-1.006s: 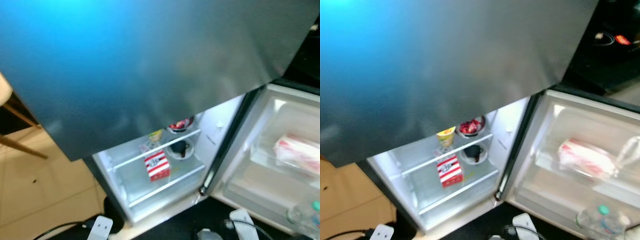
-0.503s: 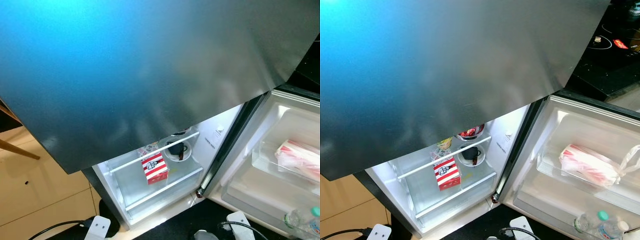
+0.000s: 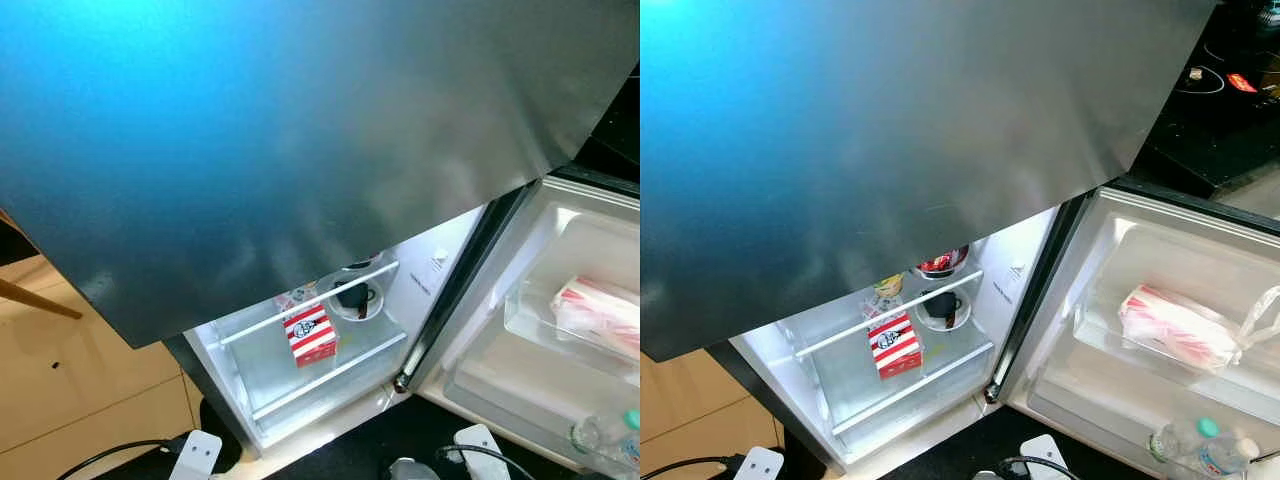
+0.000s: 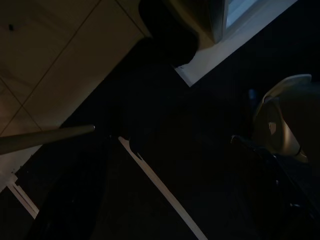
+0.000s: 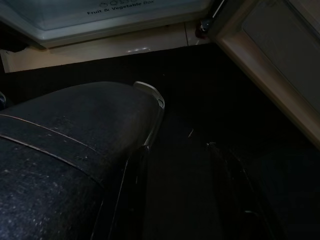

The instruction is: Restocking fridge

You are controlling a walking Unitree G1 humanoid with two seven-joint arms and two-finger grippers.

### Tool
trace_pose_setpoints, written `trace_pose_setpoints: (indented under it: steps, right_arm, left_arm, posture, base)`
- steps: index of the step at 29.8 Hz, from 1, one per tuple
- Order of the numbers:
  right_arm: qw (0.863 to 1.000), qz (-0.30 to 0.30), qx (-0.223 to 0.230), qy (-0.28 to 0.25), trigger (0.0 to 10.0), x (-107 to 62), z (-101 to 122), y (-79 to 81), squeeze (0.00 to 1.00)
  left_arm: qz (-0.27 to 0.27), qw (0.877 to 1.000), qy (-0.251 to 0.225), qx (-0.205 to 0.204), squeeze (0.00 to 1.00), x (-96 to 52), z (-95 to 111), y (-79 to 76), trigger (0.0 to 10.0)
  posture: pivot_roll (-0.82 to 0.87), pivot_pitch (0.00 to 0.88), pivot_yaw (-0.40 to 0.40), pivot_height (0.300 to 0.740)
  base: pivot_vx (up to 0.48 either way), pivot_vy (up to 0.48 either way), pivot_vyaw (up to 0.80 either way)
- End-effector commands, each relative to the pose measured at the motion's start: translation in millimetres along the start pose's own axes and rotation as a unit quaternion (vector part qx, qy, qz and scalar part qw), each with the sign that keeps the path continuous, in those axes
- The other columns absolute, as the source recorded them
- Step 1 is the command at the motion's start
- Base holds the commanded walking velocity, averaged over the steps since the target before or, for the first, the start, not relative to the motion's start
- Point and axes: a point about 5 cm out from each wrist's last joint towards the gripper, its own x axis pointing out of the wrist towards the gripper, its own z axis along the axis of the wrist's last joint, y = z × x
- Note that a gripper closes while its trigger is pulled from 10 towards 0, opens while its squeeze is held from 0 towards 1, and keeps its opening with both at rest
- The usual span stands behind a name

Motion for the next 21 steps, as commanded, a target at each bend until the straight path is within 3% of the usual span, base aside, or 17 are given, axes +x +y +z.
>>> trace_pose_setpoints:
  steps: [1, 10, 21]
  right_arm:
    - [1.0, -0.003, 0.007, 0.004, 10.0, -0.7, -2.8, -0.6, 0.0]
    - [1.0, -0.003, 0.007, 0.002, 10.0, -0.5, -1.9, -0.6, 0.0]
    - [1.0, -0.003, 0.005, 0.002, 10.0, -0.5, -1.8, -0.6, 0.0]
  left_arm:
    - [-0.003, 1.0, 0.004, 0.0, 0.0, -1.0, -3.4, -1.3, 10.0]
    - [-0.004, 1.0, 0.007, 0.001, 0.0, -1.8, -5.7, -2.9, 10.0]
    - [-0.003, 1.0, 0.007, 0.0, 0.0, -1.6, -5.6, -1.4, 10.0]
  posture:
    - [-0.06, 0.067, -0.051, 0.74]
    - [-0.06, 0.067, -0.05, 0.74]
    - [-0.05, 0.065, -0.05, 0.74]
  base:
    - [0.0, 0.0, 0.0]
    - [0.0, 0.0, 0.0]
    - [-0.381, 0.0, 0.0]
